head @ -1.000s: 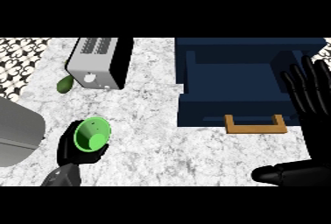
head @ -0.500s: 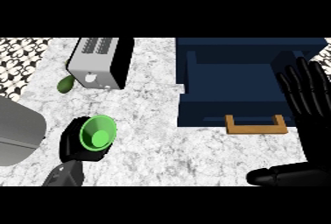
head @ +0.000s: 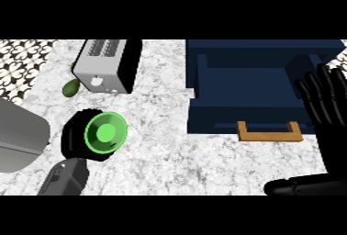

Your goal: Pick up the cup, place it into the drawer and close the drawer

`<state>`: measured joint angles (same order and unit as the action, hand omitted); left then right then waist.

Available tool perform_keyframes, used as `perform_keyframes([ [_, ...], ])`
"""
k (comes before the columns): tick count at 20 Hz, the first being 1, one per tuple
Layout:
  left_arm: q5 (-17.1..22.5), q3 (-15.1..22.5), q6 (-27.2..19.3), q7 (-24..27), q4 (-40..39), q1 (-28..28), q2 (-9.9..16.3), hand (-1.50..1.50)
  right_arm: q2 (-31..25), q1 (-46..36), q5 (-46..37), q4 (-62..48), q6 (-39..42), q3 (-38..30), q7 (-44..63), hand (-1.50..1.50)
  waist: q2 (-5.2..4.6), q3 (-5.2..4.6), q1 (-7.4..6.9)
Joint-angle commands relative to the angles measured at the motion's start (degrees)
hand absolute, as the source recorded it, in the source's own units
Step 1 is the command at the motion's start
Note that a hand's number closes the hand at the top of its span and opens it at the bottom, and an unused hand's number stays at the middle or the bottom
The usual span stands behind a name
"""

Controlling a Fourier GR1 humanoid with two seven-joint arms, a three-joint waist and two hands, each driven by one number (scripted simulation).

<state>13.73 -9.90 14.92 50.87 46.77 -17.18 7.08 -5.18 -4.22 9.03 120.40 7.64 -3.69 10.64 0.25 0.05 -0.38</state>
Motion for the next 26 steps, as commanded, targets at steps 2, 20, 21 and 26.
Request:
perform_keyframes([
  [2,2.3,4.5,1.1,-12.9,18.2,2.8,-1.1,1.5,-0.5,-0.8,0.4,-0.5,-0.4,-1.2,1.0,-1.5,0.31,0.08,-0.84],
  [20,0.1,9.6,-20.3,-39.8,34.7,-18.9,-6.5,1.5,0.8,1.4,-0.9,-2.5,1.2,0.2,-4.2,-1.5,-0.25,-0.03,0.7],
  [21,-1.2,9.8,-20.7,-38.5,32.0,-20.2,-6.7,1.5,0.2,0.6,-0.3,-1.9,0.7,-1.1,-3.2,-1.5,-0.28,-0.04,0.78],
  [26,-2.9,10.6,-26.1,-41.5,27.4,-29.4,-7.1,1.5,0.5,-2.7,-1.3,-5.8,0.9,0.1,-4.5,-1.5,-0.34,-0.03,0.87],
])
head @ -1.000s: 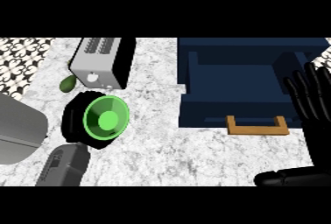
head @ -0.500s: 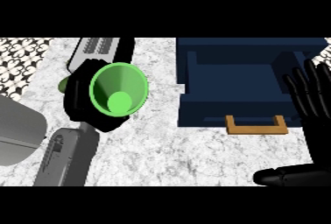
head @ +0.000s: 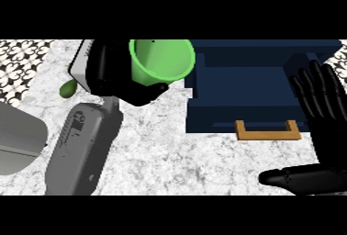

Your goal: Pick up the cup, place it into the drawer and close the drawer

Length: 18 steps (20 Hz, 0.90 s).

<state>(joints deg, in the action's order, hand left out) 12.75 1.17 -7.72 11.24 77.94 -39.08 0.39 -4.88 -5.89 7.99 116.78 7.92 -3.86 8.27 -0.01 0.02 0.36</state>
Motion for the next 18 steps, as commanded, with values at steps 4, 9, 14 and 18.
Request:
perform_keyframes([
  [4,-0.5,1.2,-4.5,-1.6,-9.1,-11.4,-0.4,1.5,-0.4,2.2,2.2,2.0,0.9,-0.9,1.1,-1.5,-0.05,0.0,0.45],
  [9,-0.5,4.8,-8.5,-4.4,-11.8,-15.5,-0.4,1.5,-0.8,2.5,1.2,1.3,1.3,-1.6,-0.9,-1.5,0.0,0.0,0.34],
  [14,-0.6,1.4,-6.5,-2.4,-23.9,-23.0,0.2,1.5,-0.3,5.0,1.6,4.8,1.6,-1.1,-0.9,-1.5,-0.09,0.0,0.74],
  [18,4.7,7.8,-10.8,5.2,-30.9,-22.3,-0.4,1.5,-1.4,2.5,2.7,1.7,1.8,-2.5,0.4,-1.5,-0.25,0.0,1.18],
])
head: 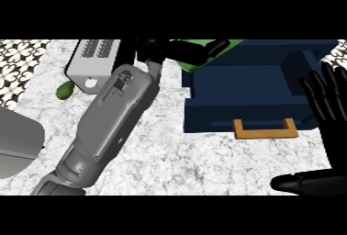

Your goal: Pick up the cup, place it into the drawer and close the drawer

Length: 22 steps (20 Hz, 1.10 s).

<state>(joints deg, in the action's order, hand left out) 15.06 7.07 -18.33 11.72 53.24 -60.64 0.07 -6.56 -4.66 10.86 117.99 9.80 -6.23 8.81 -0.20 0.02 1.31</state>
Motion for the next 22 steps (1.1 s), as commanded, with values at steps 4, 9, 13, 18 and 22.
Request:
perform_keyframes([
  [4,5.1,3.3,-2.6,4.1,-12.2,-6.9,-0.1,1.5,2.4,-1.1,-3.3,-1.4,-1.7,2.6,-2.3,-1.5,-0.11,0.01,0.28],
  [9,11.8,7.5,-4.0,7.5,-21.4,-10.2,-0.1,1.5,2.1,0.2,-2.7,-0.6,-0.9,2.9,-1.6,-1.5,-0.51,0.02,1.98],
  [13,14.1,11.3,-3.7,8.9,-25.4,-11.5,-0.1,1.5,0.0,1.2,-0.3,-1.9,2.2,0.8,-3.5,-1.5,-0.6,0.05,2.48],
  [18,16.0,16.6,-5.4,9.7,-28.0,-13.1,-0.1,1.5,1.3,-2.3,-1.1,-1.2,-0.3,2.3,-0.5,-1.5,-0.74,0.04,3.13],
  [22,17.3,18.5,-5.2,9.3,-31.4,-15.0,-0.1,1.5,0.9,-2.0,0.8,-2.2,1.4,1.8,-1.5,-1.5,-1.23,0.08,4.66],
])
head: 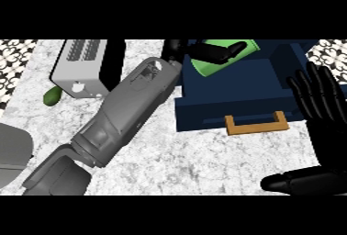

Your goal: Pick up the cup, place it into the drawer and close the drawer

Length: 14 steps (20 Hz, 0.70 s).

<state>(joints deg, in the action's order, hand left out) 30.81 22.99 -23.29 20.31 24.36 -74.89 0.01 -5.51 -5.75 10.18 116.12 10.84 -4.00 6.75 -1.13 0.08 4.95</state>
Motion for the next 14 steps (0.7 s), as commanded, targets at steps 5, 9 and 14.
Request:
perform_keyframes([
  [5,0.9,9.2,-4.2,-1.3,-3.2,-0.7,0.0,-1.5,0.5,-4.6,0.1,-1.4,-0.7,0.8,0.8,-1.5,-0.61,0.04,2.07],
  [9,2.4,11.0,-4.2,-2.9,-2.5,-1.4,0.0,-1.5,-0.9,-2.1,2.3,-1.9,1.7,-1.3,-1.2,-1.5,-0.32,0.04,1.46],
  [14,7.9,9.8,-3.7,-1.1,1.5,-1.1,0.0,-1.5,0.8,-2.8,3.5,-1.7,0.8,-0.3,-0.4,-1.5,-0.23,0.02,1.21],
])
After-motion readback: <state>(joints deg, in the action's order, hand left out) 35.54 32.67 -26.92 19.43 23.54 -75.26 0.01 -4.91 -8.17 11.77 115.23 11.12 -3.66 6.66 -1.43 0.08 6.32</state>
